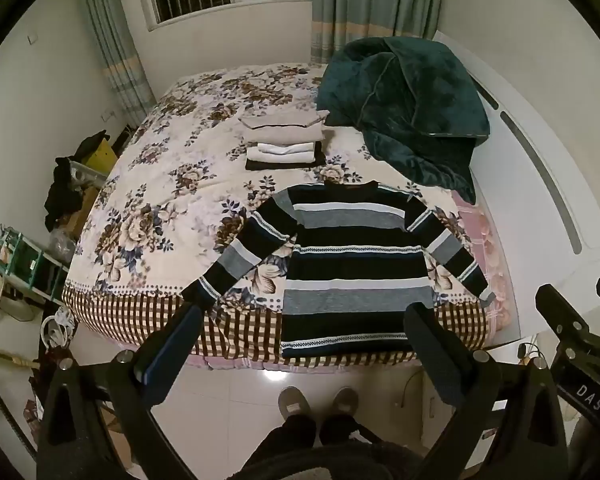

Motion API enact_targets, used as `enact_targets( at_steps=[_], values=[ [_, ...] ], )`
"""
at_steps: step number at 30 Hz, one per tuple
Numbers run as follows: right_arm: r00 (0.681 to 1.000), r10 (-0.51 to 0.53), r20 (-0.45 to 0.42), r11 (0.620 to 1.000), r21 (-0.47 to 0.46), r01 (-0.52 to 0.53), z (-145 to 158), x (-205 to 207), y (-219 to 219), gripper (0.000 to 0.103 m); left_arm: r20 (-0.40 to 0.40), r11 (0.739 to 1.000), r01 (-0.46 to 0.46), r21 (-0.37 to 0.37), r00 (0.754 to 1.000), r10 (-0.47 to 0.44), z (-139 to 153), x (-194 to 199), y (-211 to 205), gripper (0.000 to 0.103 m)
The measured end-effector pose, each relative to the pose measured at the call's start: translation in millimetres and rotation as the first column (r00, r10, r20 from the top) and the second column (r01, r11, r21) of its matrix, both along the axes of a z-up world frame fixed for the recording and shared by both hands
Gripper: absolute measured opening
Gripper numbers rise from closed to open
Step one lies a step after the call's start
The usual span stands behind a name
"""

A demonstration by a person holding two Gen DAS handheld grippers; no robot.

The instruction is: Fold small clothes

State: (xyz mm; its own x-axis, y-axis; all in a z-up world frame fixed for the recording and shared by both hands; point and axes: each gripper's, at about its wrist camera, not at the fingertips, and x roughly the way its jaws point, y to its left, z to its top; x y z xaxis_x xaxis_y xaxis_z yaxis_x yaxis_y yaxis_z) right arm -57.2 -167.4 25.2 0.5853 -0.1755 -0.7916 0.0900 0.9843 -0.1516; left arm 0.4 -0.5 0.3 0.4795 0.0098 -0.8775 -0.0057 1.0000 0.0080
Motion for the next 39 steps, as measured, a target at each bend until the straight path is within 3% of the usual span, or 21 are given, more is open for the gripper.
enact_targets(
  at_steps=[26, 39],
  values=[
    [0.999, 0.044, 0.003, 0.999, 0.026, -0.044, 15, -1, -7, 0.103, 0.035, 1.0, -0.025, 0.01, 0.999, 0.025, 29, -5, 2, 0.103],
    [0.998, 0.067, 0.01, 0.997, 0.021, -0.067, 11, 1, -4, 0.103, 0.043, 0.999, -0.031, 0.009, 0.999, 0.03, 21, -11, 5, 0.103]
  ],
)
